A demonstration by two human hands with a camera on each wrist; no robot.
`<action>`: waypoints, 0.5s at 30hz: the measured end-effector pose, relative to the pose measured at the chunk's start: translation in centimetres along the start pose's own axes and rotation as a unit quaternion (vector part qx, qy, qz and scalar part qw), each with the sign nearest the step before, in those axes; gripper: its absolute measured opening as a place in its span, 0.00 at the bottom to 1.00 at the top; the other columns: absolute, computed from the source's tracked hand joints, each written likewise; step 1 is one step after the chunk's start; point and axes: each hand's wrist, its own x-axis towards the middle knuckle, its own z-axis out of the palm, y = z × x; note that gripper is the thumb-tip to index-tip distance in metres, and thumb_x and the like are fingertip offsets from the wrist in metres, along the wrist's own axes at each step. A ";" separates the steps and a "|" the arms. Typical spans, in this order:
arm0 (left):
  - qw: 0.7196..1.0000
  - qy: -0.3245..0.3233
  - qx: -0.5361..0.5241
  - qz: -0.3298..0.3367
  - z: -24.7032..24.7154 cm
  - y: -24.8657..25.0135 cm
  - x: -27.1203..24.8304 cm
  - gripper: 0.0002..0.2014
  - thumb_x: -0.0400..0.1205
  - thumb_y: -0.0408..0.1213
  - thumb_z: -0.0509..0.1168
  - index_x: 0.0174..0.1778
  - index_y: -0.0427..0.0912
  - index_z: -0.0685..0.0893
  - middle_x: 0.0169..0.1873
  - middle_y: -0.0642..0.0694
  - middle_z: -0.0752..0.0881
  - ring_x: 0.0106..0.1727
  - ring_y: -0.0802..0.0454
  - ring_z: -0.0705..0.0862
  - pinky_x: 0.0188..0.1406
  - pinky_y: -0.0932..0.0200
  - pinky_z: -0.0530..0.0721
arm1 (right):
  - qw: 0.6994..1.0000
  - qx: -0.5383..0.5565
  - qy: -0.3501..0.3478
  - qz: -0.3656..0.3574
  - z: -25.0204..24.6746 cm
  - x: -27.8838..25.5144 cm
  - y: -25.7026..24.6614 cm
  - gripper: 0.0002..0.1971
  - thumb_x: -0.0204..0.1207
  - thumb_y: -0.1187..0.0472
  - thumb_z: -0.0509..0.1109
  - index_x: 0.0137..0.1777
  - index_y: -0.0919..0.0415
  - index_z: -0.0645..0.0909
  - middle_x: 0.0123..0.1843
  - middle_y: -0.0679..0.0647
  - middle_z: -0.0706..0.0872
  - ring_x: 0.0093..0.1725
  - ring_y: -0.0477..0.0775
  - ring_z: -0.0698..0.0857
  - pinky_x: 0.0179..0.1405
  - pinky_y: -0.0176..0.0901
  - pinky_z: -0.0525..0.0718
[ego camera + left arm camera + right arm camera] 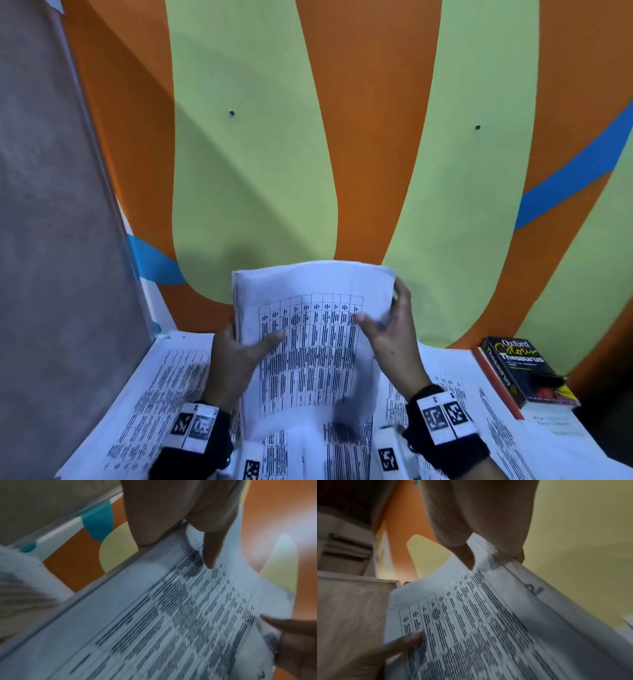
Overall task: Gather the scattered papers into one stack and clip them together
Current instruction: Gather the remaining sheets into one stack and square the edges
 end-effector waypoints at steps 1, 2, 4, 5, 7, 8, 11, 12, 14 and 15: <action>1.000 0.005 0.005 -0.005 0.0 -0.1 -0.2 0.19 0.63 0.46 0.82 0.44 0.41 0.87 0.38 0.46 0.92 0.37 0.57 0.90 0.43 0.54 0.89 | 1.000 -0.021 0.005 0.020 0.2 -0.3 0.5 0.24 0.78 0.70 0.68 0.71 0.57 0.67 0.57 0.52 0.81 0.53 0.36 0.81 0.57 0.44 0.82; 1.000 0.013 0.007 -0.010 0.1 -0.1 -0.2 0.17 0.64 0.45 0.82 0.42 0.40 0.87 0.37 0.46 0.92 0.36 0.57 0.90 0.44 0.52 0.88 | 0.998 -0.049 0.013 0.024 0.4 -0.6 0.6 0.16 0.79 0.67 0.67 0.64 0.57 0.71 0.43 0.57 0.80 0.40 0.41 0.79 0.47 0.49 0.79; 1.000 0.022 0.002 -0.008 0.1 0.1 0.1 0.12 0.66 0.37 0.80 0.42 0.43 0.87 0.36 0.51 0.91 0.37 0.59 0.90 0.41 0.57 0.88 | 0.998 -0.064 0.024 0.001 0.6 -0.8 0.3 0.09 0.80 0.63 0.65 0.58 0.56 0.72 0.37 0.69 0.75 0.34 0.51 0.75 0.40 0.47 0.73; 1.000 0.019 -0.001 -0.006 -0.1 0.3 0.3 0.12 0.67 0.35 0.80 0.44 0.43 0.87 0.38 0.53 0.91 0.39 0.59 0.90 0.37 0.63 0.87 | 0.999 -0.047 0.022 -0.008 0.5 -0.8 -0.3 0.10 0.81 0.63 0.65 0.60 0.57 0.72 0.40 0.68 0.78 0.36 0.51 0.77 0.40 0.46 0.75; 1.000 0.010 -0.008 -0.002 -0.3 0.7 0.4 0.16 0.66 0.34 0.80 0.48 0.42 0.87 0.40 0.53 0.92 0.40 0.60 0.90 0.33 0.72 0.84 | 1.000 -0.005 -0.001 -0.013 0.3 -0.6 -1.2 0.18 0.79 0.66 0.67 0.66 0.58 0.68 0.51 0.53 0.83 0.47 0.41 0.82 0.50 0.36 0.82; 1.000 0.005 -0.010 -0.003 -0.4 0.6 0.4 0.17 0.66 0.34 0.81 0.48 0.43 0.87 0.39 0.54 0.92 0.40 0.61 0.90 0.32 0.73 0.84 | 1.000 -0.001 -0.014 -0.003 0.1 -0.5 -1.2 0.22 0.78 0.66 0.68 0.69 0.58 0.65 0.57 0.47 0.82 0.54 0.35 0.82 0.56 0.31 0.81; 1.000 0.004 -0.019 -0.014 -0.1 0.3 -0.1 0.15 0.61 0.39 0.81 0.41 0.42 0.88 0.32 0.58 0.92 0.36 0.58 0.90 0.29 0.72 0.82 | 0.998 -0.028 -0.045 0.046 0.3 -1.3 0.1 0.17 0.81 0.67 0.64 0.66 0.53 0.67 0.58 0.50 0.83 0.57 0.35 0.82 0.67 0.47 0.79; 1.000 0.013 -0.020 -0.008 0.0 0.3 -0.1 0.14 0.60 0.41 0.80 0.38 0.42 0.88 0.29 0.59 0.91 0.32 0.59 0.89 0.28 0.72 0.81 | 0.998 -0.037 -0.032 0.044 0.4 -1.5 0.3 0.13 0.82 0.66 0.63 0.61 0.49 0.69 0.55 0.58 0.84 0.57 0.44 0.84 0.66 0.54 0.78; 1.000 0.020 -0.019 0.006 0.2 0.8 0.1 0.10 0.64 0.36 0.80 0.37 0.43 0.87 0.28 0.63 0.90 0.30 0.65 0.88 0.28 0.73 0.81 | 0.999 -0.031 0.004 0.017 0.6 -1.5 -0.2 0.10 0.82 0.62 0.63 0.58 0.48 0.69 0.54 0.66 0.83 0.57 0.57 0.83 0.59 0.53 0.80; 1.000 0.013 -0.023 0.014 0.0 1.0 0.2 0.10 0.66 0.33 0.80 0.38 0.44 0.87 0.28 0.65 0.90 0.31 0.67 0.88 0.28 0.74 0.81 | 1.000 -0.012 0.010 0.008 0.6 -1.3 -0.5 0.11 0.82 0.64 0.63 0.60 0.51 0.70 0.53 0.60 0.84 0.55 0.51 0.84 0.57 0.45 0.82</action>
